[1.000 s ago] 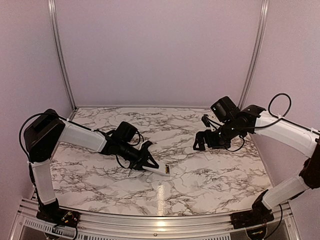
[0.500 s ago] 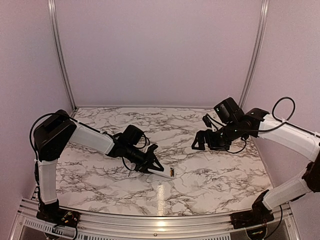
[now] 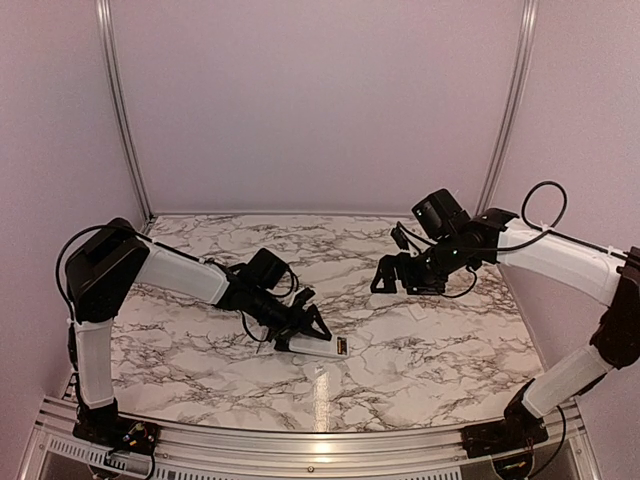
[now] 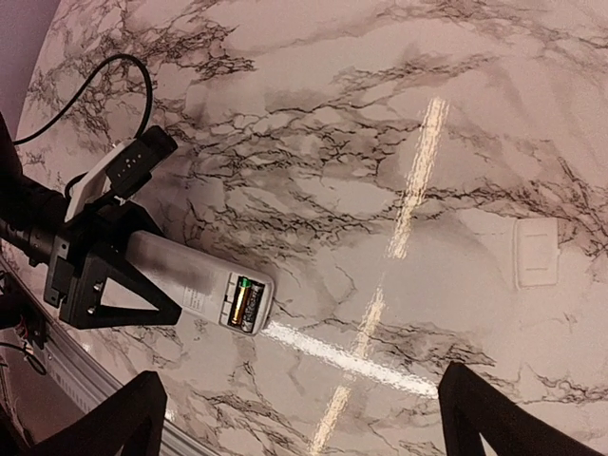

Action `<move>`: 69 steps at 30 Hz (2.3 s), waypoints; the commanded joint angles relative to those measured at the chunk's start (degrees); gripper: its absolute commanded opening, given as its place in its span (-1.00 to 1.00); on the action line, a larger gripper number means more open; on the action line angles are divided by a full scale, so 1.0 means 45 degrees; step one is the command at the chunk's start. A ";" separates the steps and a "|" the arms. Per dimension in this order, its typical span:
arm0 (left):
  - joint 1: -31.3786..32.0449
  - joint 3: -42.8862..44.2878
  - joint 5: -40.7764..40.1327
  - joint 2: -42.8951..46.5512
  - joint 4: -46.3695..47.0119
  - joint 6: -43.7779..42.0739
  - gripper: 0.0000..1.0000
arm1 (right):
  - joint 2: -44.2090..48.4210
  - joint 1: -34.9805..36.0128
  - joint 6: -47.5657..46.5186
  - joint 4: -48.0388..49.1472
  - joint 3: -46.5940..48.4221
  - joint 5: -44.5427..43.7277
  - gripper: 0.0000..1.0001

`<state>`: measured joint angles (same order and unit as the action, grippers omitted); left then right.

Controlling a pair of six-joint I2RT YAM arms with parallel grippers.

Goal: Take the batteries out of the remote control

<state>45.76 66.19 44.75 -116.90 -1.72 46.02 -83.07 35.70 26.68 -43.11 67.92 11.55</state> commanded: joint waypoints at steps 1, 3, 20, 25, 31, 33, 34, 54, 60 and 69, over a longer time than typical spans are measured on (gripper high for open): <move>0.0047 0.0553 -0.0961 0.0801 -0.1753 -0.1038 0.84 | -0.0311 -0.0083 -0.0291 0.0118 0.0632 0.0109 0.97; 0.0047 0.0763 -0.1423 0.0987 -0.2559 -0.1469 0.98 | -0.0380 -0.0083 -0.0352 0.0091 0.0680 0.0109 0.97; -0.0012 0.1886 -0.6437 0.3730 -0.8163 -0.4340 0.98 | -0.0055 -0.0085 -0.0607 -0.0380 0.0713 -0.0368 0.97; -0.0012 0.1723 -0.7561 0.3982 -0.8571 -0.4561 0.98 | 0.0095 -0.0083 -0.0575 -0.0444 0.0615 -0.0399 0.97; -0.0012 0.2308 -0.8983 0.3152 -0.9116 -0.5340 0.83 | 0.0253 -0.0083 -0.0623 -0.0617 0.0623 -0.0381 0.97; -0.0012 0.2469 -0.9117 0.2801 -0.9298 -0.5534 0.75 | 0.0236 -0.0083 -0.0635 -0.0635 0.0699 -0.0354 0.97; -0.0012 0.2513 -0.9170 0.2632 -0.9300 -0.5607 0.71 | 0.0215 -0.0083 -0.0635 -0.0634 0.0733 -0.0337 0.97; -0.0012 0.3045 -1.0025 0.0613 -0.9506 -0.6018 0.07 | -0.1060 -0.0083 -0.0810 -0.0366 0.1735 0.0118 0.95; -0.0012 0.3131 -1.0204 0.0257 -0.9639 -0.5903 -0.12 | -0.1562 -0.0083 -0.0921 -0.0244 0.1971 0.0298 0.95; -0.0012 0.3019 -0.9984 -0.0112 -0.9618 -0.5916 -0.42 | -0.2139 -0.0083 -0.1134 -0.0210 0.2435 0.0382 0.94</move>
<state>45.80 80.12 -0.19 -115.74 -44.01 19.14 -91.94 35.66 22.44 -44.58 76.38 12.75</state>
